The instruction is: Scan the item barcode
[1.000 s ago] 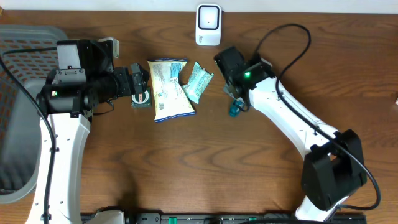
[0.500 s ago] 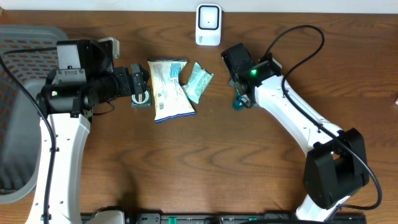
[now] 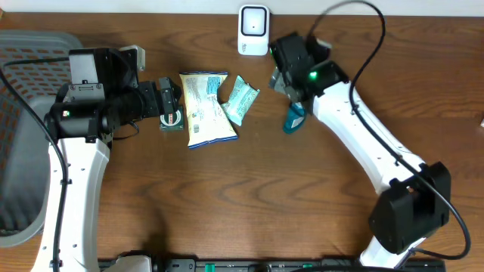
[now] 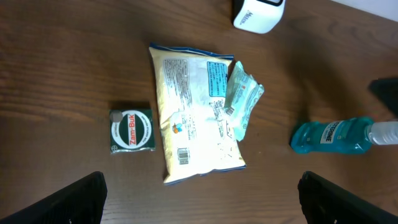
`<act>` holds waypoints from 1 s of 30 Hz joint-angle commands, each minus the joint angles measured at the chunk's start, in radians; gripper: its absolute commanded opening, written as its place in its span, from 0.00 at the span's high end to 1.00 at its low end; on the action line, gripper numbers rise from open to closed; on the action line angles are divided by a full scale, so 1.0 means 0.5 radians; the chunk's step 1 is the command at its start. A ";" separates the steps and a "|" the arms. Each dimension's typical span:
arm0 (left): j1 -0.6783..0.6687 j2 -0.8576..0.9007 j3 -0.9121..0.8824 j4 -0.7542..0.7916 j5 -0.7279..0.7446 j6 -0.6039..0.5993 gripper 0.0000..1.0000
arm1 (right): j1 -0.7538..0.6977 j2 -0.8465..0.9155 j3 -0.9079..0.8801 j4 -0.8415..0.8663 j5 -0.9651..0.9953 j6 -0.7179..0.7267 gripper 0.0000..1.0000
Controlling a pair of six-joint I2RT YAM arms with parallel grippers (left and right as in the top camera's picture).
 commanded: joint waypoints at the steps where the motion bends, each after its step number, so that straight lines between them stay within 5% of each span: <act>1: -0.002 0.005 0.003 0.002 -0.014 0.033 0.02 | 0.005 0.002 0.151 -0.001 -0.048 -0.562 0.07; 7: -0.002 0.005 0.003 0.002 -0.014 0.033 0.02 | -0.037 0.002 0.243 -0.004 -0.233 -1.096 0.02; 12: -0.002 0.005 0.003 0.002 -0.014 0.033 0.02 | -0.095 0.002 0.239 -0.175 -0.583 -1.929 0.02; 15: -0.002 0.005 0.003 0.002 -0.014 0.033 0.02 | -0.127 0.002 0.239 -0.269 -0.625 -2.171 0.01; 26: -0.002 0.005 0.003 0.002 -0.014 0.033 0.02 | -0.243 0.003 0.238 -0.386 -0.749 -2.251 0.01; 28: -0.002 0.005 0.003 0.002 -0.014 0.033 0.02 | -0.234 0.003 0.238 -0.422 -0.768 -2.249 0.08; 30: -0.002 0.005 0.003 0.002 -0.014 0.033 0.02 | -0.233 0.003 0.238 -0.466 -0.768 -2.219 0.01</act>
